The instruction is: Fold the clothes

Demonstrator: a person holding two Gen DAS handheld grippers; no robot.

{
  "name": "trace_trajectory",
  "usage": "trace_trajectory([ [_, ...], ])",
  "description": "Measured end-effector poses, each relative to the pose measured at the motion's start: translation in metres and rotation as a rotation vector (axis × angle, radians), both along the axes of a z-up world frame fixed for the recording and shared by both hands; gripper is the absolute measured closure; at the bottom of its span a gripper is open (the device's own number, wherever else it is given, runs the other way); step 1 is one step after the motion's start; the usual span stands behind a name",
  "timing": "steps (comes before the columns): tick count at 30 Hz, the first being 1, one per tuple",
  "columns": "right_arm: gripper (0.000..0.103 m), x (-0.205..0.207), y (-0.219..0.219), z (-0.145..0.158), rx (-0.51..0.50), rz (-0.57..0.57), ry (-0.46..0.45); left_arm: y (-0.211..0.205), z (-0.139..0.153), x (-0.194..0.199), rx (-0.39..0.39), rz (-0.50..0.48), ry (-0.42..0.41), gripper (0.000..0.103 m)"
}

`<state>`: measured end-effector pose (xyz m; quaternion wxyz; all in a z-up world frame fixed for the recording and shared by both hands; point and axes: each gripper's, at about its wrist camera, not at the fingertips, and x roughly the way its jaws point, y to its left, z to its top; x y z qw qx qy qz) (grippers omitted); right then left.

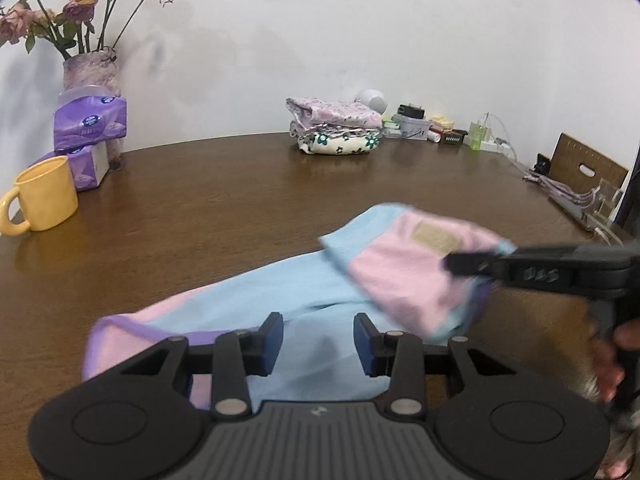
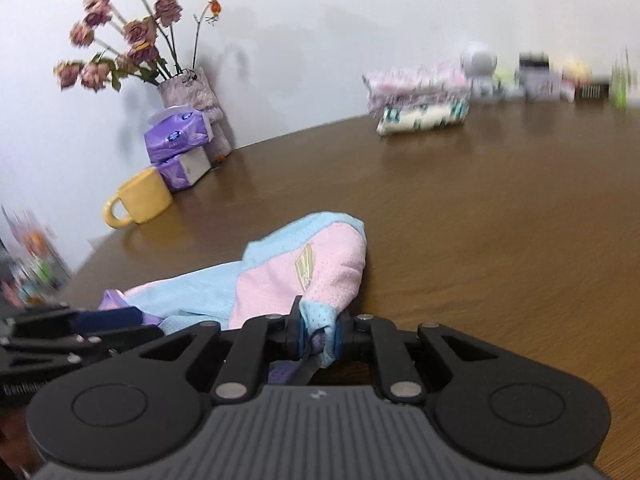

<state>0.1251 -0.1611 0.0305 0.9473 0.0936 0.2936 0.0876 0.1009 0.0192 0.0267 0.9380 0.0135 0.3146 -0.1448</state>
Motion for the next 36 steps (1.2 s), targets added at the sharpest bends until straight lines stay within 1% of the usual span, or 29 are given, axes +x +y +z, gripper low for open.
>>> trace_trajectory([
  [3, 0.091, -0.002, 0.008, 0.010, -0.162, 0.043, -0.044, 0.003, -0.005, 0.010, 0.026, 0.001, 0.018, 0.067],
  [6, 0.092, -0.004, 0.019, 0.018, -0.323, 0.094, -0.083, 0.006, -0.010, 0.023, 0.028, -0.018, 0.040, 0.067],
  [8, 0.091, -0.004, 0.026, 0.019, -0.384, 0.127, -0.093, 0.009, -0.009, 0.030, 0.027, -0.046, 0.038, 0.067],
  [11, 0.091, -0.004, 0.035, 0.021, -0.439, 0.154, -0.107, 0.008, -0.009, 0.037, 0.065, -0.079, 0.046, 0.067],
  [14, 0.091, -0.007, 0.044, 0.023, -0.477, 0.174, -0.131, 0.008, -0.015, 0.045, 0.085, -0.098, 0.073, 0.067],
  [20, 0.091, -0.011, 0.072, 0.029, -0.585, 0.243, -0.183, 0.009, -0.022, 0.044, 0.073, -0.115, 0.067, 0.067],
  [27, 0.091, -0.018, 0.115, 0.018, -0.748, 0.397, -0.210, 0.017, -0.022, 0.043, 0.026, -0.118, 0.063, 0.066],
  [30, 0.091, -0.020, 0.130, 0.011, -0.801, 0.442, -0.211, 0.027, -0.020, 0.042, -0.032, -0.101, 0.082, 0.065],
  [32, 0.091, -0.020, 0.138, 0.007, -0.822, 0.465, -0.201, 0.034, -0.017, 0.037, -0.066, -0.078, 0.076, 0.065],
  [36, 0.090, -0.020, 0.152, -0.004, -0.838, 0.504, -0.182, 0.047, -0.009, 0.023, -0.113, -0.053, 0.031, 0.063],
])
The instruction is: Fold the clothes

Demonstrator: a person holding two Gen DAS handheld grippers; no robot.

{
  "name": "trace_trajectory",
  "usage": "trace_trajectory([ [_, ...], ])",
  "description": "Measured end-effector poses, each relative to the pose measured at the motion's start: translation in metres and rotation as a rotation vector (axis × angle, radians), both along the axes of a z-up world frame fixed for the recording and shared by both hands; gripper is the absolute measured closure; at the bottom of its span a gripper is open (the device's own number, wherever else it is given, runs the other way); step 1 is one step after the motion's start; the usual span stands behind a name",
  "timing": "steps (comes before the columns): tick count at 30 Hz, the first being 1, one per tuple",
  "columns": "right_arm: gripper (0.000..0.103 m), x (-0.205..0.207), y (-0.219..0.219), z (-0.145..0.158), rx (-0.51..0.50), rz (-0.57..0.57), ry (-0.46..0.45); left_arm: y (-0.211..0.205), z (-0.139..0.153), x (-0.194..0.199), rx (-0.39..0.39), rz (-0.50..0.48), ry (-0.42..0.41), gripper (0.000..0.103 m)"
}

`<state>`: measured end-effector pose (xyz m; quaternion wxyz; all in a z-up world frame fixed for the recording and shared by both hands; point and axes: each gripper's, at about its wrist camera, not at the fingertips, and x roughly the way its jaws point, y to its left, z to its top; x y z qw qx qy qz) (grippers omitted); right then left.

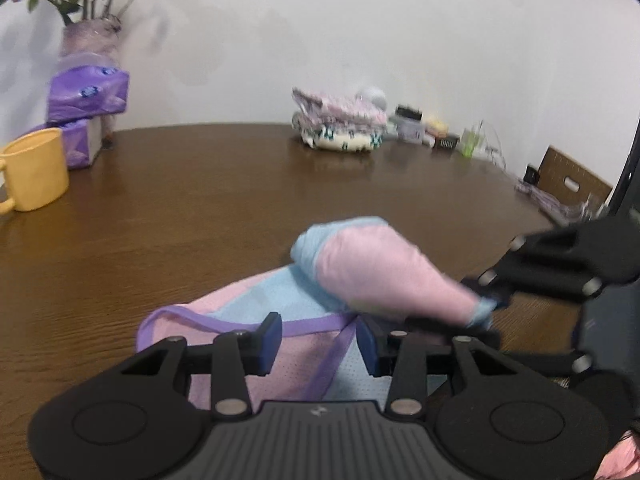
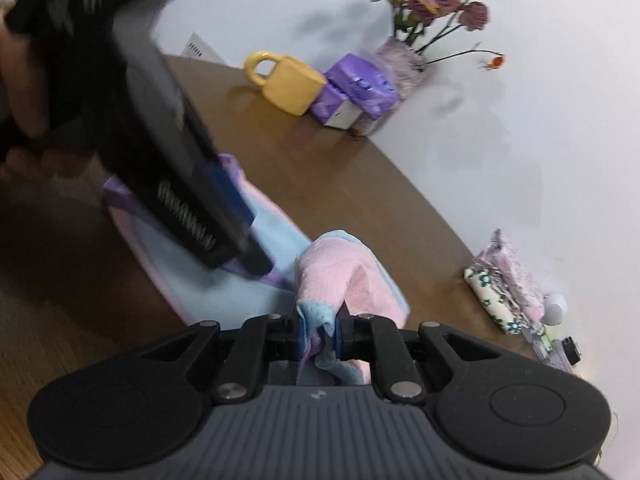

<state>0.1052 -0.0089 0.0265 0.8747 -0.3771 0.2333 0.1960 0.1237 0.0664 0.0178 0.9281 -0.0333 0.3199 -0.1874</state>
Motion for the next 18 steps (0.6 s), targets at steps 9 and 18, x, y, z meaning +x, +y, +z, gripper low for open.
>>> trace_trajectory([
  [9, 0.084, 0.001, 0.010, -0.011, 0.011, 0.012, 0.035, 0.007, 0.008, -0.015, -0.019, 0.035, -0.039, 0.061],
  [18, 0.049, -0.016, -0.032, 0.023, 0.336, -0.037, 0.131, 0.003, 0.014, -0.024, -0.042, 0.050, -0.060, 0.059],
])
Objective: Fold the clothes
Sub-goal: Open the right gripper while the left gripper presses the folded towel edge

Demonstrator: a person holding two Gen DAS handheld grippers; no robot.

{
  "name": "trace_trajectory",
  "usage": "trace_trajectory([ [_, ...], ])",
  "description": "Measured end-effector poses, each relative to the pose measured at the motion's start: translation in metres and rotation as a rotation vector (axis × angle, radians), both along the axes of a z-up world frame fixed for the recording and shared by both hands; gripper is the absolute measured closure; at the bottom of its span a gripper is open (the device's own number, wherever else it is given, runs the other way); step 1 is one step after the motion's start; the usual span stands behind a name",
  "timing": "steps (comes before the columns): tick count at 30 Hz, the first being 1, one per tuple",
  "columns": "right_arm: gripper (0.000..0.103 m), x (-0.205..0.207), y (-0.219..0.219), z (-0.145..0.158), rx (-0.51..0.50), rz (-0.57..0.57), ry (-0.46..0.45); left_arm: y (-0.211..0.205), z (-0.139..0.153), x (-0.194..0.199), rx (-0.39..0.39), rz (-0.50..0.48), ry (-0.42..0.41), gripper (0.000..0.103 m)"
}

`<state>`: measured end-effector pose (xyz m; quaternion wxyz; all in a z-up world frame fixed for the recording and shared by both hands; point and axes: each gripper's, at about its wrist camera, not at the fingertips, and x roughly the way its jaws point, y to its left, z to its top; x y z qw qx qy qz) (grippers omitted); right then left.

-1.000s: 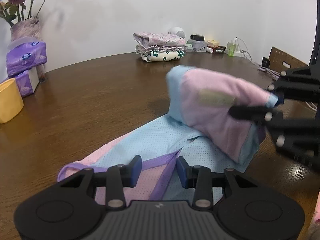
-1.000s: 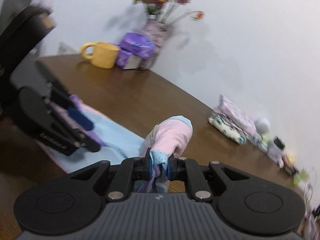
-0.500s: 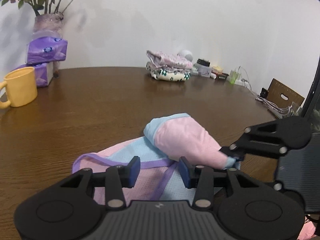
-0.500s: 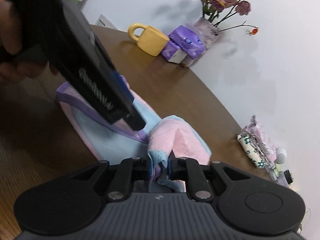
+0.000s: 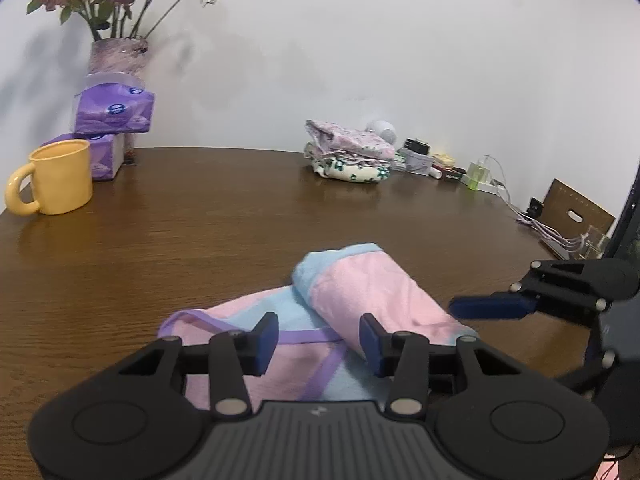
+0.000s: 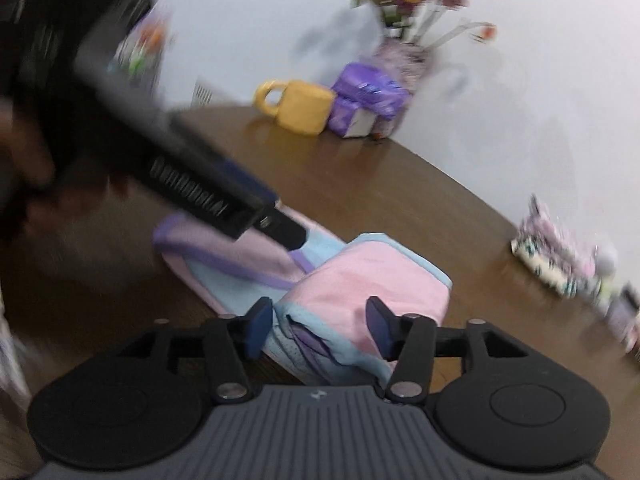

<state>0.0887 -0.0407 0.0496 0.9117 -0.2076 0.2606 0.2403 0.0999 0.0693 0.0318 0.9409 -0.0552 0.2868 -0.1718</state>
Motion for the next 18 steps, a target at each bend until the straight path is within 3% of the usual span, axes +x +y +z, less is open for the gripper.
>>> trace_trajectory([
  [5, 0.050, -0.003, -0.043, 0.001, 0.121, -0.130, 0.035, -0.019, 0.003, -0.006, 0.003, -0.049, -0.034, 0.059],
  [8, 0.055, 0.001, -0.065, -0.007, 0.186, -0.191, 0.062, -0.034, 0.003, -0.001, 0.038, -0.059, -0.047, 0.063],
  [9, 0.059, 0.003, -0.071, -0.009, 0.217, -0.199, 0.076, -0.039, 0.000, 0.002, 0.059, -0.060, -0.039, 0.066],
  [11, 0.059, 0.005, -0.078, -0.012, 0.256, -0.194, 0.090, -0.046, -0.006, 0.006, 0.101, -0.055, -0.013, 0.080],
  [14, 0.059, 0.003, -0.080, -0.018, 0.257, -0.173, 0.088, -0.049, -0.016, 0.006, 0.140, -0.036, 0.023, 0.081],
  [18, 0.059, 0.003, -0.084, -0.026, 0.266, -0.156, 0.106, -0.043, -0.012, 0.003, 0.092, 0.007, 0.034, 0.079],
])
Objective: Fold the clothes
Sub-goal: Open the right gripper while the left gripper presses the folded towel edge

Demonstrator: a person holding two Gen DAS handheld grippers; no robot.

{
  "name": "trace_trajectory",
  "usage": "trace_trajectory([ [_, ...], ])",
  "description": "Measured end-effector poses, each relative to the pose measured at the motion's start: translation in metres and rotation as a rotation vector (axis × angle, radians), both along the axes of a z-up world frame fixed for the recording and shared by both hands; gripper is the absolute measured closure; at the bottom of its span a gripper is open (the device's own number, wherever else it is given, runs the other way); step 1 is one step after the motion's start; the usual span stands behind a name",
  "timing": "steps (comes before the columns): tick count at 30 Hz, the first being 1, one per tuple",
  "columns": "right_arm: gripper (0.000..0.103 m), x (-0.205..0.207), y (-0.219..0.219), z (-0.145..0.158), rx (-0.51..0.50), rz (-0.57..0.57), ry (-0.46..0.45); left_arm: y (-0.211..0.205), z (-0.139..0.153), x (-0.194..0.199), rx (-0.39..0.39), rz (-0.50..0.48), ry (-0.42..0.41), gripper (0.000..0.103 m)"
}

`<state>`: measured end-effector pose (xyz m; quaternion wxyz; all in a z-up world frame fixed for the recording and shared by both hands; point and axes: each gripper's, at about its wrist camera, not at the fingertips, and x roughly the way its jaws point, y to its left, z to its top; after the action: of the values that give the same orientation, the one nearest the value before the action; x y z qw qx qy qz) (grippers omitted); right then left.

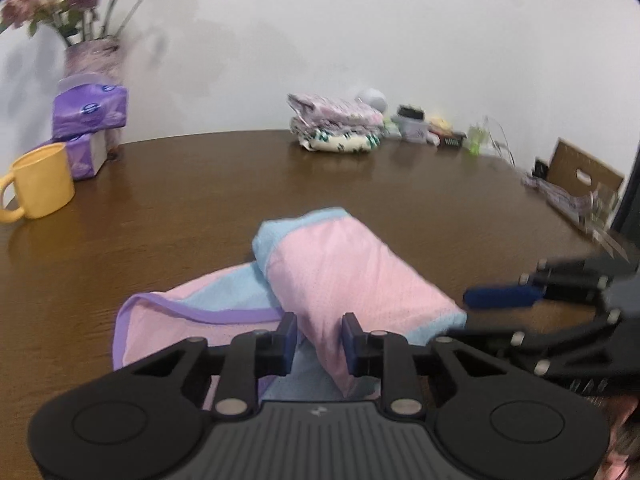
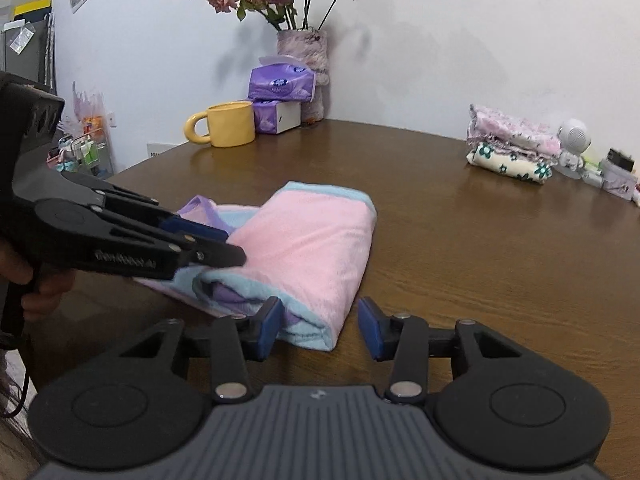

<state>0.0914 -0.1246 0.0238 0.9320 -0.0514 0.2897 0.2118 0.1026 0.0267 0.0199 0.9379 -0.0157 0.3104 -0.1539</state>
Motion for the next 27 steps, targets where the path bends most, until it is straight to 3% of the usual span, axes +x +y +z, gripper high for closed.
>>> trace_trajectory([
  [3, 0.059, 0.003, -0.001, -0.002, 0.019, 0.013, 0.000, 0.008, 0.006, 0.009, -0.054, 0.047, 0.013, 0.070],
  [7, 0.059, 0.004, 0.002, -0.004, 0.019, 0.027, -0.014, 0.016, 0.009, 0.027, -0.120, 0.101, 0.059, 0.072],
  [14, 0.060, 0.003, 0.008, -0.008, -0.006, 0.027, -0.021, 0.009, 0.004, 0.030, -0.088, 0.108, 0.074, 0.077],
  [15, 0.060, 0.003, 0.007, -0.007, -0.002, 0.025, -0.022, 0.012, 0.006, 0.024, -0.103, 0.118, 0.052, 0.075],
  [17, 0.060, 0.001, 0.003, -0.005, 0.013, 0.019, -0.024, 0.013, 0.010, 0.008, -0.110, 0.123, -0.001, 0.059],
  [21, 0.060, 0.000, -0.003, -0.008, 0.029, 0.005, -0.021, -0.004, 0.010, -0.025, -0.030, 0.054, -0.086, 0.055],
  [27, 0.063, 0.000, -0.010, -0.013, 0.071, -0.007, -0.011, -0.038, -0.008, -0.043, 0.152, 0.009, -0.106, 0.056],
])
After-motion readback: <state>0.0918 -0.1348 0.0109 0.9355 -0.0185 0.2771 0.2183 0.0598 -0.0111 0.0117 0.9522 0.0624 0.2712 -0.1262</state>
